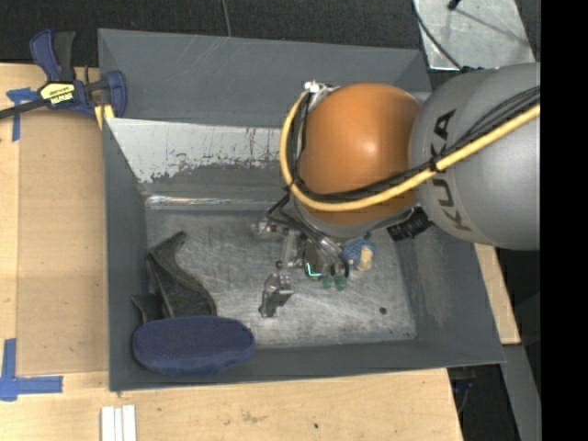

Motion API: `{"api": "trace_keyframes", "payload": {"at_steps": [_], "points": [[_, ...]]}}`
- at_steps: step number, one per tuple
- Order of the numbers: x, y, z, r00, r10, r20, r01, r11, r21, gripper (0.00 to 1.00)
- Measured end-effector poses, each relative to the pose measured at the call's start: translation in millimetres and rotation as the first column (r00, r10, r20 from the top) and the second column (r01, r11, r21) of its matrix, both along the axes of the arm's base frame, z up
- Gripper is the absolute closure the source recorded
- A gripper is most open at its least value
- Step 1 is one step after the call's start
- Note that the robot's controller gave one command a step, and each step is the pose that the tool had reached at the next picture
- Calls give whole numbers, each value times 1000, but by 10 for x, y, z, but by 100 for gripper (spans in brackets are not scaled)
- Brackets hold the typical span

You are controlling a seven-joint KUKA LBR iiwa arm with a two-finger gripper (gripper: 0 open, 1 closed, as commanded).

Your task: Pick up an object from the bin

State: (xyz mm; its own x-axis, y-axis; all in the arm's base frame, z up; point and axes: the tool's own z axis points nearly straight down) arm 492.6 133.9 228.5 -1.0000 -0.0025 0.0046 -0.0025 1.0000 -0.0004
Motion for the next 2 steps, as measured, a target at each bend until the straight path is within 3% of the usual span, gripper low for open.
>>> {"api": "trace_keyframes", "payload": {"at_steps": [1,2], "points": [[184,750,-1154,977,-215,13,215,977,13,0],[91,1078,-1250,874,-487,8,487,874,8,0]]}}
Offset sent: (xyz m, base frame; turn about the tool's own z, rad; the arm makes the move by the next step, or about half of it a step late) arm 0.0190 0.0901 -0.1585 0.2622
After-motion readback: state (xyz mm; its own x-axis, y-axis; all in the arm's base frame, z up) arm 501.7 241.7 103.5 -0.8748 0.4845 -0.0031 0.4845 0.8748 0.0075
